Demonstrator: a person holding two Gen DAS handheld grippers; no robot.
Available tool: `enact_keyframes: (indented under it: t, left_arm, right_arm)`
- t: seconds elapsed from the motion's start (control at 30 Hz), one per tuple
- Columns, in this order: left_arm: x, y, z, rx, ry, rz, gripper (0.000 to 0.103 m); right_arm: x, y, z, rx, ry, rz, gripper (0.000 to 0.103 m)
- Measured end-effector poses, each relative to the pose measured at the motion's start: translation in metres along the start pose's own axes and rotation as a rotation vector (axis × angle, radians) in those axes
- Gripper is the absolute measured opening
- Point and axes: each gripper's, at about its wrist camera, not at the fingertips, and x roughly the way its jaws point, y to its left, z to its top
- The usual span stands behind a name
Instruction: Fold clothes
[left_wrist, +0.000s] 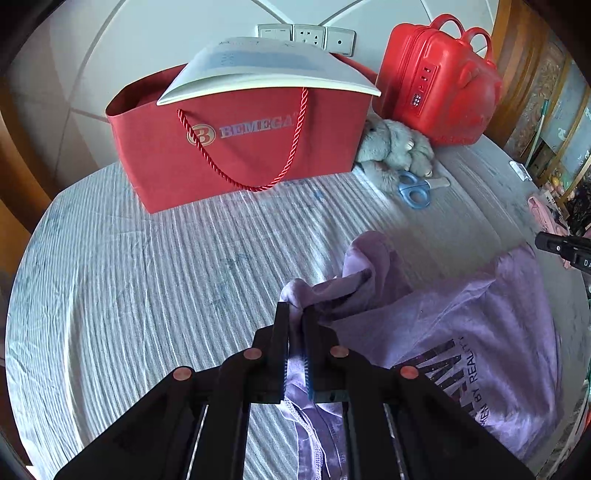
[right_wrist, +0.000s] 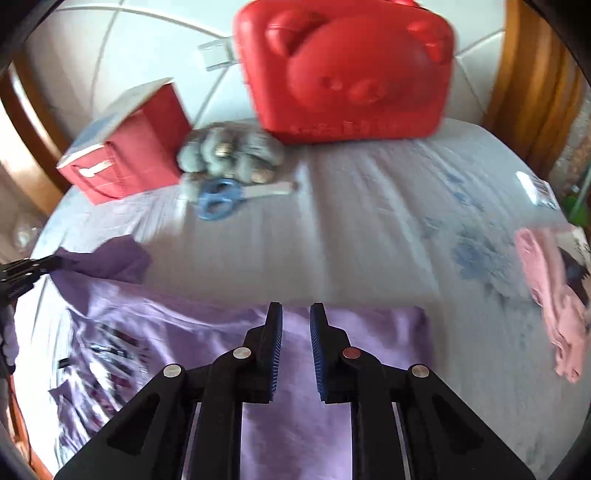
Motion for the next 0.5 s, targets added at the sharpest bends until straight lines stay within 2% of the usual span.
enact_keyframes:
  t: [0.13,0.27,0.37,0.47,0.5]
  left_arm:
    - [0.011,0.01,-0.006,-0.038,0.044,-0.012,0.006]
    - [0.022,0.02,-0.011,-0.082,0.084,-0.039,0.007]
    - [0.026,0.024,-0.011,-0.097,0.085,-0.051,0.007]
    - [0.029,0.026,-0.011,-0.105,0.084,-0.064,0.007]
    - [0.03,0.027,-0.011,-0.104,0.086,-0.066,0.007]
  right_arm:
    - [0.04,0.069,0.021,-0.103,0.041,0.104,0.016]
    - [0.08,0.123,0.031,-0.162,0.135,0.182,0.017]
    - [0.106,0.147,0.038,-0.18,0.189,0.192,0.018]
    - [0.125,0.156,0.041,-0.181,0.22,0.158,0.028]
    - [0.13,0.158,0.04,-0.178,0.228,0.156,0.028]
